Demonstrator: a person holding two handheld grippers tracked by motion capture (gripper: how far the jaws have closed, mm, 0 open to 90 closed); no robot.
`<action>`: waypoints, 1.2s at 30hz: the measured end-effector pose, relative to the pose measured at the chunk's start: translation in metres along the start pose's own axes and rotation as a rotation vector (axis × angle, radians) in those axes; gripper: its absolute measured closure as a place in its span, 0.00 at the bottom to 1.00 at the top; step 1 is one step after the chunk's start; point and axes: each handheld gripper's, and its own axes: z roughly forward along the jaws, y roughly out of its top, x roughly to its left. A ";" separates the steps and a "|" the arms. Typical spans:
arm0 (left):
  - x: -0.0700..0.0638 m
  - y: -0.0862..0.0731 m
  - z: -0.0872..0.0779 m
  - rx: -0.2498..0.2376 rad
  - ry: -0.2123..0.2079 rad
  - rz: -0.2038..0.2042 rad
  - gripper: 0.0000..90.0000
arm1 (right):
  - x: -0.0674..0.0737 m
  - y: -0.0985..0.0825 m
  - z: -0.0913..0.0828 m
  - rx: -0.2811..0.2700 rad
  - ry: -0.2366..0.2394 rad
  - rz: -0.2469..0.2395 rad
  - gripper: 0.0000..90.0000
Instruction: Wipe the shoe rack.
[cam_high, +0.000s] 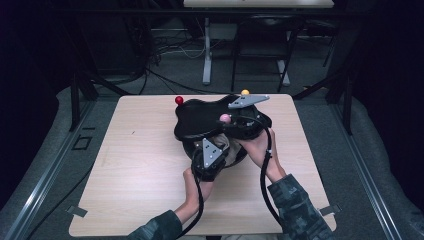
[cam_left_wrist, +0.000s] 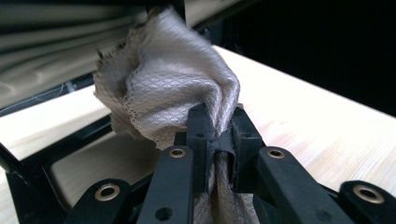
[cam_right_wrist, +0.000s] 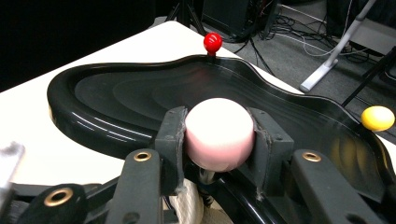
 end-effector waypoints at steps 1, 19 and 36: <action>0.000 -0.003 0.002 0.001 0.003 -0.002 0.90 | 0.000 0.000 0.000 0.001 -0.001 0.000 0.67; 0.004 -0.056 0.028 0.163 0.013 -0.036 0.90 | 0.000 0.000 0.000 0.002 -0.002 -0.001 0.67; 0.011 -0.042 0.020 0.113 0.015 -0.064 0.90 | 0.001 0.000 0.000 0.004 -0.006 -0.001 0.67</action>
